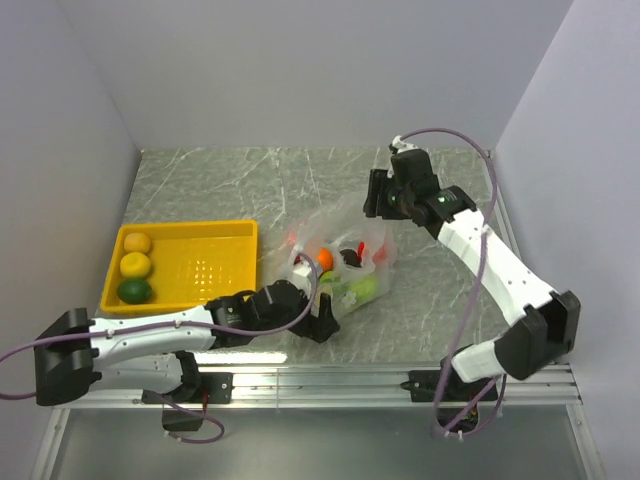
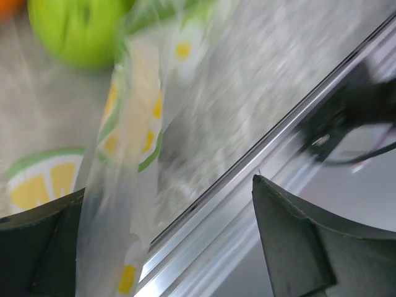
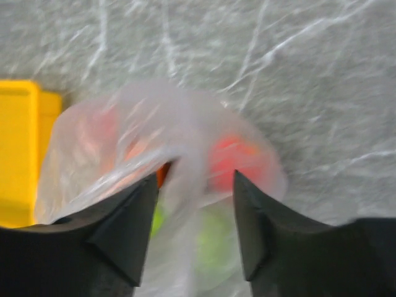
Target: Untie the knot of the plastic bag and take out the fruit
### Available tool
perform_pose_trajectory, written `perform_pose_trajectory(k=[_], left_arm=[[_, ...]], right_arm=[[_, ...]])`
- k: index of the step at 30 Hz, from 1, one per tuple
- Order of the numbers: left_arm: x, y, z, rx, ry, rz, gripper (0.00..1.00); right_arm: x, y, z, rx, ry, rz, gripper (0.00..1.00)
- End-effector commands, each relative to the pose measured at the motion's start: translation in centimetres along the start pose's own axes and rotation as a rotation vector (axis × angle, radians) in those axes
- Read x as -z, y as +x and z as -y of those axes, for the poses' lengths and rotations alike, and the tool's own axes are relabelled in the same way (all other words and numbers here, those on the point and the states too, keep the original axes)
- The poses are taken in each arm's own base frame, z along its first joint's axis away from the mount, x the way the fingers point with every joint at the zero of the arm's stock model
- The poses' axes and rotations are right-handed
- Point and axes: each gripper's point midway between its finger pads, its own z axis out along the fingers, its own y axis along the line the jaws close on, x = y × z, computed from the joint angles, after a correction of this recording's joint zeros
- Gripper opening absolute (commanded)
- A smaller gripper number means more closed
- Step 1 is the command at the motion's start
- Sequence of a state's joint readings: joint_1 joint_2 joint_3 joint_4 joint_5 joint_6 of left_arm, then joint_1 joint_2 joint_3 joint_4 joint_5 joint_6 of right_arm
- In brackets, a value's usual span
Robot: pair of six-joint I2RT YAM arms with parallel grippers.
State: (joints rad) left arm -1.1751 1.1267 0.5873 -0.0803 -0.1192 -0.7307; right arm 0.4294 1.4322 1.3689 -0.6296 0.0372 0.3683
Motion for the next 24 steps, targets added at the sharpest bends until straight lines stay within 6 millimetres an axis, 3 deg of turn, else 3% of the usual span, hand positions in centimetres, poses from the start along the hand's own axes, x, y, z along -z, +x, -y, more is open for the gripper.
perform_pose_trajectory(k=[1, 5, 7, 10, 13, 14, 16, 17, 19, 20, 21, 23, 24], left_arm=[[2.0, -6.0, 3.2, 0.037, 0.033, 0.162, 0.91], [2.1, -7.0, 3.6, 0.042, 0.045, 0.196, 0.90], [1.5, -6.4, 3.6, 0.037, 0.046, 0.175, 0.89], [1.0, -6.1, 3.4, 0.046, 0.034, 0.164, 0.89], [0.8, -6.0, 2.5, 0.079, -0.009, 0.176, 0.89], [0.9, -6.0, 2.3, 0.096, -0.017, 0.180, 0.89], [1.2, -6.0, 1.8, 0.113, -0.033, 0.193, 0.90], [1.3, -6.2, 1.5, 0.135, -0.048, 0.209, 0.90], [1.6, -6.0, 0.8, 0.161, -0.057, 0.226, 0.91], [1.7, -5.9, 0.5, 0.182, -0.059, 0.233, 0.91], [1.8, -5.5, 0.0, 0.196, -0.062, 0.234, 0.91], [2.1, -5.8, -0.3, 0.231, -0.046, 0.258, 0.92], [2.0, -5.3, -0.9, 0.242, -0.055, 0.253, 0.92]], right_arm=[[6.3, -1.0, -2.3, 0.064, -0.051, 0.104, 0.66], [10.1, -1.6, -5.9, 0.093, -0.147, 0.149, 0.67], [10.3, -0.9, -7.9, 0.108, -0.199, 0.132, 0.66], [9.0, 0.7, -8.3, 0.091, -0.193, 0.071, 0.65], [7.6, 4.0, -7.0, 0.055, -0.158, 0.006, 0.65], [6.5, 6.5, -5.5, 0.038, -0.113, -0.044, 0.65], [6.5, 8.2, -3.3, 0.018, -0.070, -0.034, 0.64], [5.4, 11.3, -1.1, -0.002, -0.013, -0.085, 0.64], [5.2, 12.6, 1.2, -0.085, -0.003, -0.075, 0.63], [4.1, 15.7, 3.2, -0.127, 0.035, -0.129, 0.63], [3.9, 15.4, 4.7, -0.203, 0.041, -0.097, 0.63], [3.2, 17.6, 5.9, -0.275, 0.037, -0.131, 0.62], [2.9, 17.4, 6.5, -0.298, 0.045, -0.109, 0.62]])
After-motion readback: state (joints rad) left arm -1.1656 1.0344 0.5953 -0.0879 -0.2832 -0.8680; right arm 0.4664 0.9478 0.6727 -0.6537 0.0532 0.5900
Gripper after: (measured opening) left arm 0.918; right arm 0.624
